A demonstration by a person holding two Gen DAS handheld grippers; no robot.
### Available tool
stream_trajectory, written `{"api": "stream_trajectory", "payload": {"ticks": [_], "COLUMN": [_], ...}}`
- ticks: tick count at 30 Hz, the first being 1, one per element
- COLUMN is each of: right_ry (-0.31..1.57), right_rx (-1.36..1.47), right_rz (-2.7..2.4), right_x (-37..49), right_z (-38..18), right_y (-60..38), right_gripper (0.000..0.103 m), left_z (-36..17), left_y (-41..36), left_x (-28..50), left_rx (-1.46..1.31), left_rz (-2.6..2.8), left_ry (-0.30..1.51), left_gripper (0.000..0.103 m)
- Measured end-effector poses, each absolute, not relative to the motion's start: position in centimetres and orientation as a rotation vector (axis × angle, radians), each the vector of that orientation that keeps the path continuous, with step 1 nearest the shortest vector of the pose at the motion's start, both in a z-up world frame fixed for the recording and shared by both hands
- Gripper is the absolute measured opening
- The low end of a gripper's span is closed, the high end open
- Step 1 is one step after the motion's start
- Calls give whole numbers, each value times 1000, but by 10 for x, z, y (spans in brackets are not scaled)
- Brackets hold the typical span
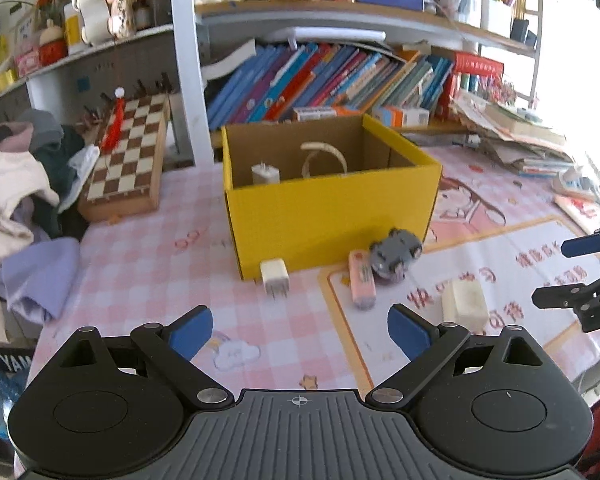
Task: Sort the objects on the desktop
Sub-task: 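Withdraw both tools from the box back toward the table, then move the right tool toward the white block while the left tool approaches the pink eraser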
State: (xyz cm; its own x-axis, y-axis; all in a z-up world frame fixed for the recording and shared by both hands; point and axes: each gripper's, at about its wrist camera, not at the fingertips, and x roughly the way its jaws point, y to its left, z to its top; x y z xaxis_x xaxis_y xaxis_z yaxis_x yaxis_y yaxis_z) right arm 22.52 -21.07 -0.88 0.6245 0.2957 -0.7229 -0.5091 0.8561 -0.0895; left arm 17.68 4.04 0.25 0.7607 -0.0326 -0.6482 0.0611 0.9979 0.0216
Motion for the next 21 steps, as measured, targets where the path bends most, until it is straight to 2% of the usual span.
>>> {"api": "stream_trajectory", "payload": {"ticks": [7, 21], "right_ry": [767, 787], "right_rx": [-382, -364], "right_rz": [468, 495], "right_x": [218, 206], "right_z": [-29, -37], "right_y": [-192, -176], "right_gripper": [89, 91], "left_z": [-2, -21], "left_y": [35, 11], "left_x": [175, 172], "left_rx": [87, 73], "left_rz": [-76, -113], "left_ry": [718, 743], "left_gripper": [96, 96]}}
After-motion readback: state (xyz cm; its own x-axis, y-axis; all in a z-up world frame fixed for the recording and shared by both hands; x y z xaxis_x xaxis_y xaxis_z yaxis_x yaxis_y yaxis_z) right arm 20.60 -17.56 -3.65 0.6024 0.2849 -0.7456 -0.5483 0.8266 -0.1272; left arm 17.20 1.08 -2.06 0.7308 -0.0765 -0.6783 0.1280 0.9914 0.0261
